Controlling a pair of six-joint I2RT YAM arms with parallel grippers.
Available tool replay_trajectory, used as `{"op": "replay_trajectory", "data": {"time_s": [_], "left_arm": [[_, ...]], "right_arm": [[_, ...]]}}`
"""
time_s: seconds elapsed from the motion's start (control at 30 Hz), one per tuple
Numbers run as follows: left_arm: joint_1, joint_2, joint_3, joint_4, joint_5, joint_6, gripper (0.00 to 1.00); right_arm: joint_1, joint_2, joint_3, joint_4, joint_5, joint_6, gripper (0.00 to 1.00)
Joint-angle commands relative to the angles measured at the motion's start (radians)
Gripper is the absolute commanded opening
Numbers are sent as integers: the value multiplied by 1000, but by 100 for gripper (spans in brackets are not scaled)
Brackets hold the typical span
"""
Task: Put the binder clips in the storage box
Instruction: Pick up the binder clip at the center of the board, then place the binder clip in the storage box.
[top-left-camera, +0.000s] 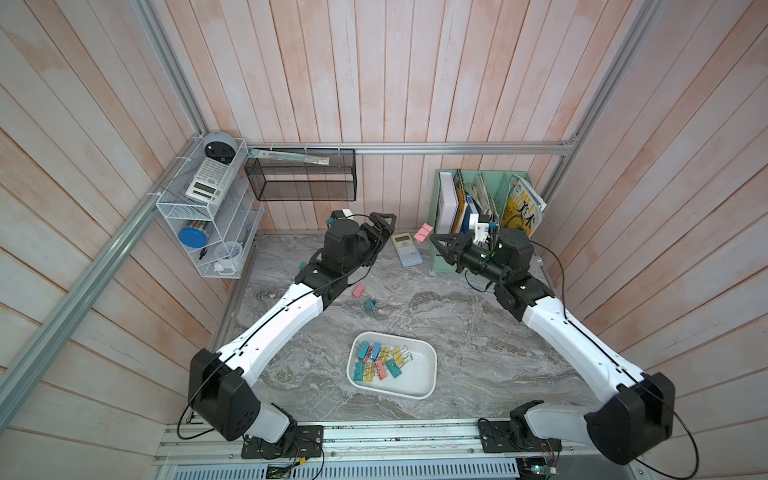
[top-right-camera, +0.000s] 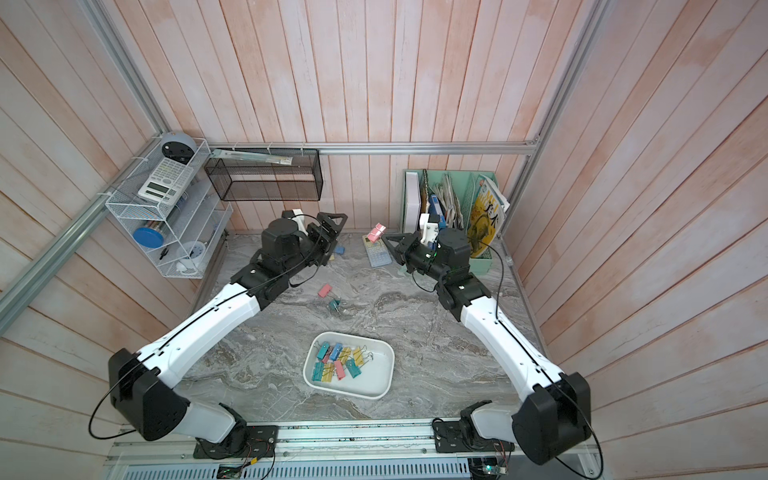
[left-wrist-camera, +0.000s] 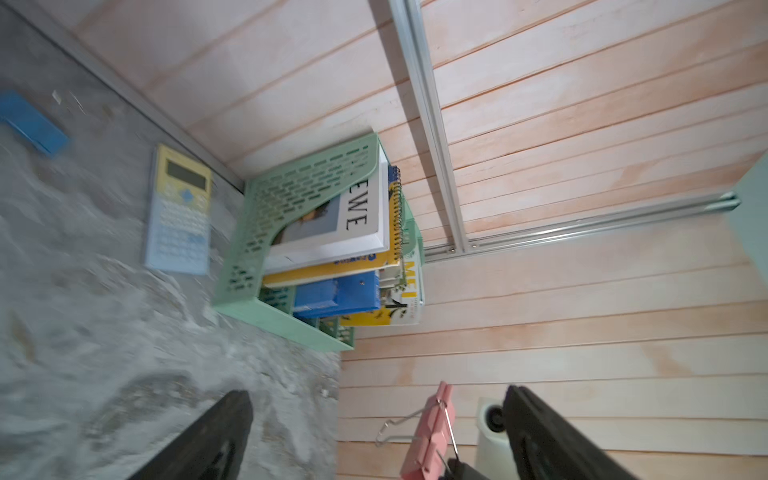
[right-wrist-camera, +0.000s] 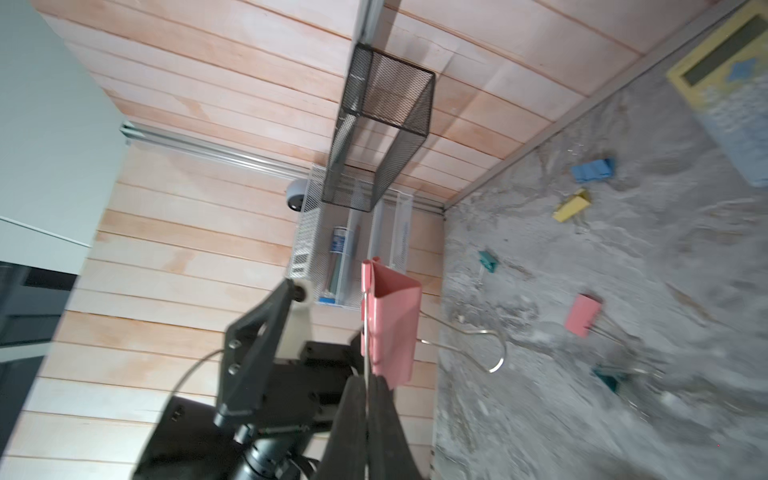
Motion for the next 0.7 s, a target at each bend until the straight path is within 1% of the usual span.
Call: {"op": "replay_trajectory", "data": {"time_s": [0.0,0.03,0.07,0.1,0.13,0.17,0.2,0.23,0.27,0.33,0.4,0.47,0.53,0.6,0.67], "left_arm": [[13,-66,27,-342,-150,458,100],[17,-79,14,-379,-181,497,100],[25,-93,-8,-400,-199,525,100],[36,-106,-33,-402,-201,534,100],[52,-121,-64,-394,-196,533,100],[70,-131,-94,-379,-187,518,100],[84,-140,-121,-355,-175,501,100],[99,-146,-151,-329,-156,481,100],[112,-147,-173,-290,-132,460,100],[129,-134,-202,-249,-111,435,100],[131,-101,-192,-252,-124,441,100],[131,-70,-173,-275,-141,457,100],[132,-61,-167,-290,-156,459,100],[131,-72,-174,-296,-175,451,100],[131,-87,-193,-298,-203,440,100]], "right_arm": [[0,-106,-33,-449,74,-213,0],[-12,-140,-37,-480,72,-239,0],[-10,-161,-22,-529,70,-297,0],[8,-166,-4,-588,69,-348,0],[39,-158,20,-696,71,-411,0],[85,-142,36,-798,72,-467,0],[136,-126,39,-862,79,-497,0],[209,-115,26,-914,98,-523,0],[286,-108,-2,-928,121,-526,0],[404,-104,-83,-864,146,-496,0],[470,-103,-186,-748,137,-423,0],[509,-109,-292,-633,139,-342,0],[535,-113,-356,-557,155,-293,0],[541,-106,-398,-504,182,-269,0],[542,-69,-414,-472,205,-270,0]]}}
